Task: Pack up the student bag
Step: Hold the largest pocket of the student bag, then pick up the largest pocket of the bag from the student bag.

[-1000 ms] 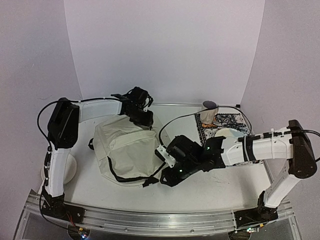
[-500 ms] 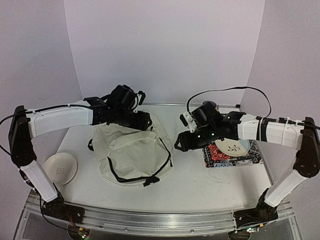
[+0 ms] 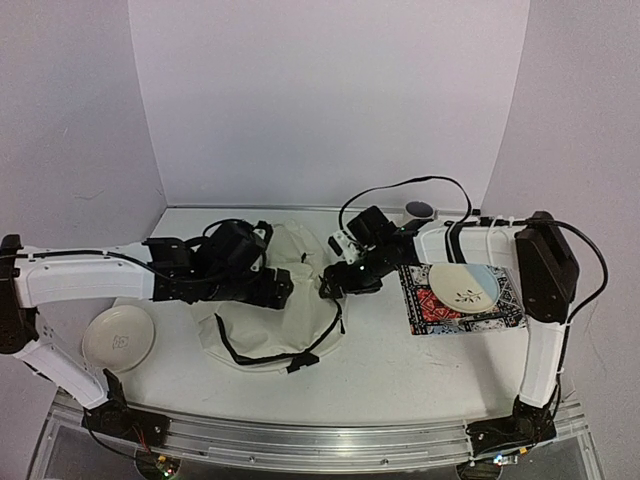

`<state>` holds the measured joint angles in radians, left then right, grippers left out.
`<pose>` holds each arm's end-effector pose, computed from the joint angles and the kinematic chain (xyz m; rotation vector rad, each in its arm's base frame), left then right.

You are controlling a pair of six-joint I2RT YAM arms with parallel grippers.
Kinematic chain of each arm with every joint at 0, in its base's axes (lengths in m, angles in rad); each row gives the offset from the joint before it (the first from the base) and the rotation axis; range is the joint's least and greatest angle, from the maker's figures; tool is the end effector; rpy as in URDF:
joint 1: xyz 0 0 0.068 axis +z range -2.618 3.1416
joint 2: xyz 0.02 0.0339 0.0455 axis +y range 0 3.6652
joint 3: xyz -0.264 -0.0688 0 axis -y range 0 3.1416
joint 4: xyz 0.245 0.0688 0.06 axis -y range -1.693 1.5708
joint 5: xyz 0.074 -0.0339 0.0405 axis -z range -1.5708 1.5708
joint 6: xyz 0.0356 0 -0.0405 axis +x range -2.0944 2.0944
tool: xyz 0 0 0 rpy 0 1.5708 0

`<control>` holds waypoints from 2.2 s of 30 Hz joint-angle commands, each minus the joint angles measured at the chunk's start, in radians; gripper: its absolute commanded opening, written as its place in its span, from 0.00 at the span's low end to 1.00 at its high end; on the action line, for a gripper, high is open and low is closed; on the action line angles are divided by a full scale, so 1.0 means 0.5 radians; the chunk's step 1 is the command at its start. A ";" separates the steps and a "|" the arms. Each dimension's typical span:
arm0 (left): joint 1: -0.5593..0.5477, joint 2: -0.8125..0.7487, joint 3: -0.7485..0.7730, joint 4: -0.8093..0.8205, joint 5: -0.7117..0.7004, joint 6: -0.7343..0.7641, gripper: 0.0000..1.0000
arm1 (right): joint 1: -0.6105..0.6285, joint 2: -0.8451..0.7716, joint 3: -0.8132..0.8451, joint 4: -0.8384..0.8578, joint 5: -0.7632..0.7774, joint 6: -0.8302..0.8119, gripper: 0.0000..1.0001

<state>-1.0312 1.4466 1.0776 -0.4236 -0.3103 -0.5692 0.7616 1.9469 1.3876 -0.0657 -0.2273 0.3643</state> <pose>0.1702 -0.2631 0.2662 0.3917 2.3245 -0.4357 0.3162 0.3126 0.2163 -0.5893 2.2426 0.8555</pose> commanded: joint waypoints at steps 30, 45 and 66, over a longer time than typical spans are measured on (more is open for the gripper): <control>0.647 0.529 0.229 0.376 0.018 0.457 0.86 | 0.151 -0.398 -0.581 0.550 -0.228 0.472 0.00; 0.653 0.661 0.509 0.428 0.166 0.577 0.93 | 0.409 -0.333 -0.586 0.907 0.248 1.050 0.00; -0.408 -0.267 -0.263 0.176 -0.133 -0.929 0.80 | 0.431 -0.266 -0.464 0.892 0.343 1.078 0.00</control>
<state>-1.1373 1.3327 0.9719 -0.3152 -0.3031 -0.8206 0.9718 1.8183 1.1061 0.3222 -0.0837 0.8961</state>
